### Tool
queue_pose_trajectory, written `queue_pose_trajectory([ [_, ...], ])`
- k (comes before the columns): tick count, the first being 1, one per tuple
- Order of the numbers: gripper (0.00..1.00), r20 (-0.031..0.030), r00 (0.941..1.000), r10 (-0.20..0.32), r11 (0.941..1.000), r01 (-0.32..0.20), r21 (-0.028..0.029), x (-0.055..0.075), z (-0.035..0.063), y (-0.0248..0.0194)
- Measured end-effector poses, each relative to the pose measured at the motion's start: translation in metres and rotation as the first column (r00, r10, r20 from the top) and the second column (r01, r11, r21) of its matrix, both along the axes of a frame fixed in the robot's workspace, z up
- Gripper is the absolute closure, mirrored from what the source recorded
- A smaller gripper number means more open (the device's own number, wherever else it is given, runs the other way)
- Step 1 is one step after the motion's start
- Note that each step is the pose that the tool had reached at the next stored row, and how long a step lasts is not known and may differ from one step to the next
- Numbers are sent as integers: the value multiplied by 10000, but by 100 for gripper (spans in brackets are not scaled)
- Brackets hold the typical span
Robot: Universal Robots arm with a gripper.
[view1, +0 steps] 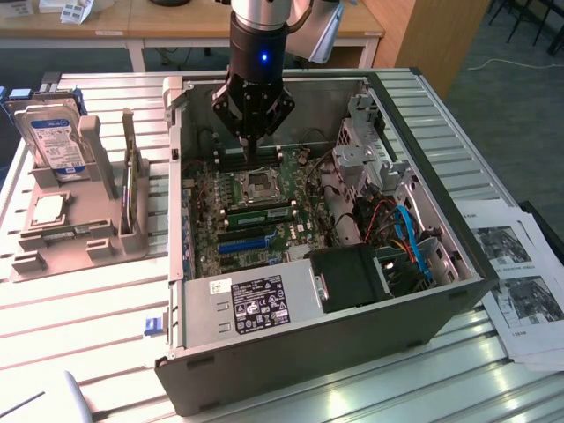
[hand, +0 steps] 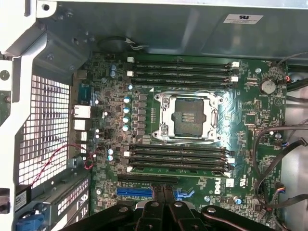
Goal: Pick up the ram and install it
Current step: 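Press down the ram until it locks into place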
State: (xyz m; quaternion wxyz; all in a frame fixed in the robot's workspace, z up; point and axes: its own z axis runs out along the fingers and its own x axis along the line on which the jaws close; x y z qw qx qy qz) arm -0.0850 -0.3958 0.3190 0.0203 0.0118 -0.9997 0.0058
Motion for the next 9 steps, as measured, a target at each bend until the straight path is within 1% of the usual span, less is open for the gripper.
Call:
queue_pose_trajectory([
  [5, 90, 72, 10000, 0, 10000, 0, 8, -10, -1, 0],
  [9, 90, 75, 10000, 1, 10000, -1, 7, -10, -1, 0],
])
